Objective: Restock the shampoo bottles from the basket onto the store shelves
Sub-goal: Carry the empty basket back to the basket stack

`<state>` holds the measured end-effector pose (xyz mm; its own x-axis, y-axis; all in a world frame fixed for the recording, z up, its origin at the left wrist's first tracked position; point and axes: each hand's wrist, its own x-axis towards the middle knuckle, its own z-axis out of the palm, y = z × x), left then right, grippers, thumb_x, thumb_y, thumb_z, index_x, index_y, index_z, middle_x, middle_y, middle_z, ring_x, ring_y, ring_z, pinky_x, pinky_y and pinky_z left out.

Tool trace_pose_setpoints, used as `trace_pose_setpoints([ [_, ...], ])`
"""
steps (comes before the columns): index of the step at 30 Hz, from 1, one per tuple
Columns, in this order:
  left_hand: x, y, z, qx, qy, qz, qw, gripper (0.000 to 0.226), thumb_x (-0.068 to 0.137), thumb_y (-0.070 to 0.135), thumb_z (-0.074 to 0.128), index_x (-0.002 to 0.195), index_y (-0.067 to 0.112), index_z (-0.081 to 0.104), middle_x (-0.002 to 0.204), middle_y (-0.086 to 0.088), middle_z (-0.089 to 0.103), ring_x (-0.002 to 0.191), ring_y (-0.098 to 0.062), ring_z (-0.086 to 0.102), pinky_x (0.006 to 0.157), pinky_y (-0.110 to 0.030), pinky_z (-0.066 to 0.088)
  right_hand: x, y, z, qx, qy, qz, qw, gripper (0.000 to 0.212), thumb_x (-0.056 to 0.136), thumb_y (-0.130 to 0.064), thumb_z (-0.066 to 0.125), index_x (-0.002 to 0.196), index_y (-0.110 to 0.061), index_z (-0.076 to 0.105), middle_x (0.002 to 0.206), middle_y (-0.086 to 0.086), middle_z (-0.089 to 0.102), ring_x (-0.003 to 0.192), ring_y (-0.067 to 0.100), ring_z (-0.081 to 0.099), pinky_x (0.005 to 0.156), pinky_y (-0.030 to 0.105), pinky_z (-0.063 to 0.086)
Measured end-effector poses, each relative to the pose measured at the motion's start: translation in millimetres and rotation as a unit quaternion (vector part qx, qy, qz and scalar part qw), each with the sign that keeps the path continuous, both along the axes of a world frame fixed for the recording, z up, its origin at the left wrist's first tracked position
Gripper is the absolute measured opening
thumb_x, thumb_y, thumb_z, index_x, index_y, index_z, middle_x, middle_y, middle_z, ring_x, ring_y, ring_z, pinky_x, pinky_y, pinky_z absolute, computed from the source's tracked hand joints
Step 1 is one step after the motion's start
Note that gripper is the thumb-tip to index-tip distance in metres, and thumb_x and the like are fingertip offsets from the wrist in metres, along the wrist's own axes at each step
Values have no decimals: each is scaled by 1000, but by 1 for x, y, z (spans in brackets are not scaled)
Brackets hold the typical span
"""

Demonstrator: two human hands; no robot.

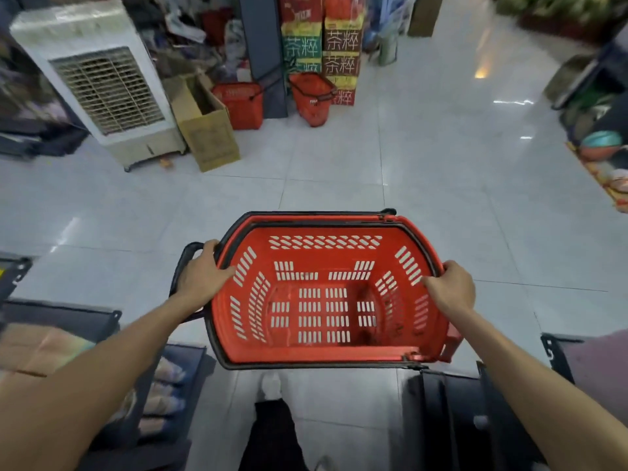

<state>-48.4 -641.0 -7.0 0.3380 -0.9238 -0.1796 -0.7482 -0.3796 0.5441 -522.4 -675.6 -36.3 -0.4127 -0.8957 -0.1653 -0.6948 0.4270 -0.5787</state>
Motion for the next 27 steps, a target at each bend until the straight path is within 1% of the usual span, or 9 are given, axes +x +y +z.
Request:
trace_pose_setpoints([
  [3, -6, -64, 0, -4, -7, -15, 1000, 64, 86, 39, 74, 141, 23, 46, 119, -11, 72, 101, -36, 70, 81, -37, 52, -2, -54, -2, -3, 24, 0, 1000, 27, 75, -28, 71, 95, -14, 60, 82, 5, 62, 71, 28, 54, 66, 32, 43],
  [6, -11, -134, -5, -15, -25, -41, 999, 65, 85, 46, 71, 142, 27, 45, 114, -4, 73, 96, -31, 71, 80, -37, 55, -8, -115, -15, 1, 28, -4, 1000, 31, 80, -31, 71, 101, -12, 58, 85, 5, 64, 70, 28, 59, 65, 32, 47],
  [9, -16, -219, -11, -23, -47, -70, 996, 64, 86, 55, 67, 140, 28, 44, 110, -1, 73, 89, -26, 72, 78, -39, 59, -12, -185, -21, 17, 38, -21, 999, 32, 77, -31, 72, 99, -12, 58, 85, 7, 67, 69, 29, 61, 65, 33, 50],
  [12, -22, -314, -10, -16, -58, -91, 994, 65, 86, 58, 66, 140, 28, 45, 110, -2, 74, 86, -25, 72, 74, -38, 60, -17, -260, -13, 38, 32, -37, 998, 30, 78, -28, 72, 99, -10, 60, 82, 6, 65, 64, 25, 57, 61, 31, 46],
  [13, -25, -345, -8, -14, -57, -93, 994, 65, 86, 58, 66, 140, 28, 45, 110, -2, 74, 86, -25, 72, 74, -38, 60, -18, -286, -9, 38, 32, -38, 998, 31, 78, -29, 71, 99, -10, 60, 82, 7, 66, 63, 24, 58, 61, 31, 49],
  [15, -29, -403, 0, -13, -57, -97, 994, 67, 86, 58, 66, 141, 27, 44, 111, -3, 74, 87, -26, 72, 74, -38, 60, -23, -338, 1, 29, 32, -53, 998, 32, 75, -32, 70, 98, -12, 60, 84, 8, 70, 67, 27, 64, 66, 38, 58],
  [17, -33, -455, 9, -14, -61, -101, 993, 69, 86, 57, 66, 143, 26, 44, 113, -4, 74, 89, -27, 73, 76, -39, 60, -30, -384, 9, 28, 30, -61, 997, 32, 75, -35, 69, 98, -14, 60, 85, 8, 71, 69, 28, 67, 69, 44, 62],
  [23, -57, -600, 21, -44, -59, -97, 993, 66, 86, 56, 68, 142, 29, 45, 111, -2, 74, 89, -28, 72, 74, -38, 58, -47, -514, 24, 3, 27, -77, 997, 35, 84, -33, 72, 108, -12, 58, 89, 4, 66, 70, 26, 66, 70, 37, 58],
  [27, -74, -689, 9, -64, -72, -96, 991, 61, 85, 58, 67, 138, 33, 48, 107, -1, 75, 88, -29, 72, 76, -40, 60, -63, -607, 5, 20, 26, -76, 997, 33, 84, -29, 72, 107, -10, 59, 88, 7, 67, 64, 23, 62, 63, 30, 50],
])
